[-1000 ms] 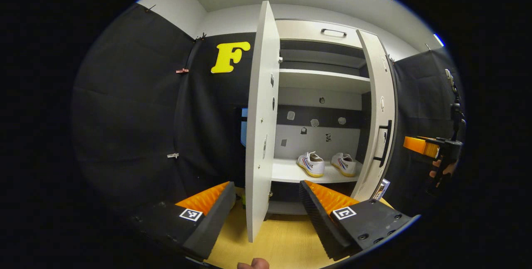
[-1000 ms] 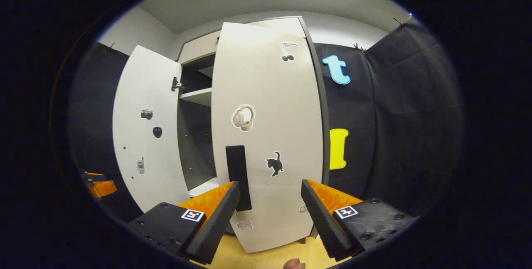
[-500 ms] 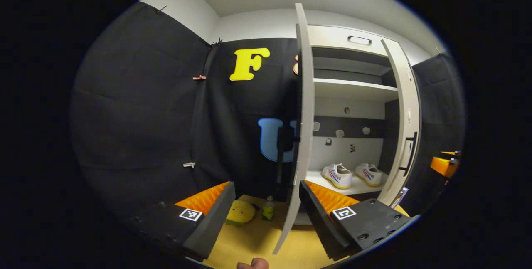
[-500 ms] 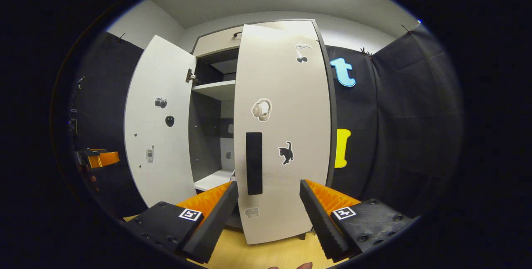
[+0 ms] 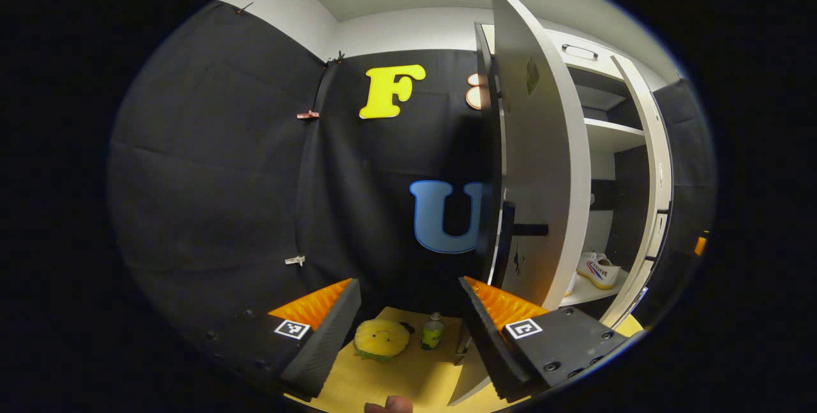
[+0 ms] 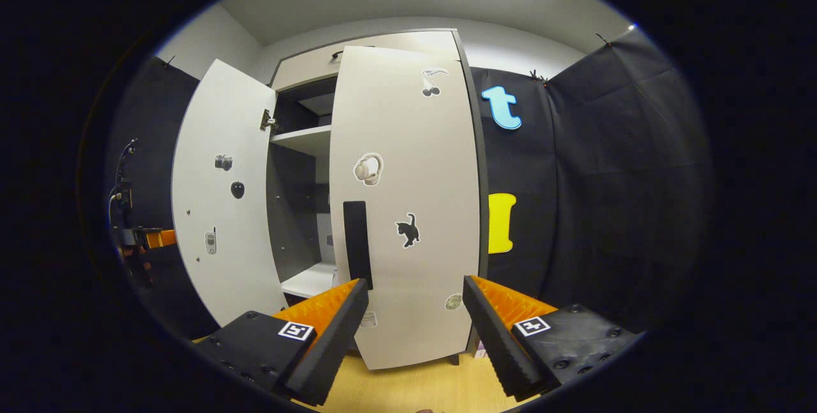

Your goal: Grab one shoe with the right hand and put it into the shoe cabinet, grab the other shoe with the left hand and put it into the shoe cabinet; then close the right door with the right hand and the left door with the left hand.

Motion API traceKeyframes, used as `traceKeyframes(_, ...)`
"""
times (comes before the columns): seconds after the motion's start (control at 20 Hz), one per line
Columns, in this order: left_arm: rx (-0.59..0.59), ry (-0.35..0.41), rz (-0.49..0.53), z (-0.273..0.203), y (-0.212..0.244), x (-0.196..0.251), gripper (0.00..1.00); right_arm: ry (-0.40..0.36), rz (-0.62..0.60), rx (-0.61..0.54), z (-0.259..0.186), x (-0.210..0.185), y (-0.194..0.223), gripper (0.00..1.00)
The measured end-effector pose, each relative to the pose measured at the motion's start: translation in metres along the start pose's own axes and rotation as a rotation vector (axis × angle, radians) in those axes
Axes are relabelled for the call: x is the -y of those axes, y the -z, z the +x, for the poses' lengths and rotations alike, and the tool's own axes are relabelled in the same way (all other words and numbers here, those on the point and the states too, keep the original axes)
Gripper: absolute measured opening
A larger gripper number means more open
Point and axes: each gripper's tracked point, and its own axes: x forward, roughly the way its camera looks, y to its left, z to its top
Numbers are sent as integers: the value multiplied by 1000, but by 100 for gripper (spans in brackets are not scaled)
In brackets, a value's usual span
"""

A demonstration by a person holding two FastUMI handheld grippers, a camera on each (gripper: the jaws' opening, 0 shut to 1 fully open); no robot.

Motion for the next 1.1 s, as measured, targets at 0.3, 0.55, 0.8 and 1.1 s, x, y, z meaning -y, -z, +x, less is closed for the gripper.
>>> traceKeyframes(0.3, 30, -37, 34, -4, -1, 10, 94, -13, -44, 9, -1, -7, -3, 98)
traceKeyframes(0.55, 27, 19, 41, -11, 0, 46, 94, -23, -14, -38, 0, -8, 6, 98)
traceKeyframes(0.8, 30, 27, 52, -17, 0, 73, 94, -17, 31, -29, -1, 6, 3, 98)
traceKeyframes(1.1, 26, 101, 33, -14, 0, 124, 92, 21, 37, 0, -8, 28, -7, 98)
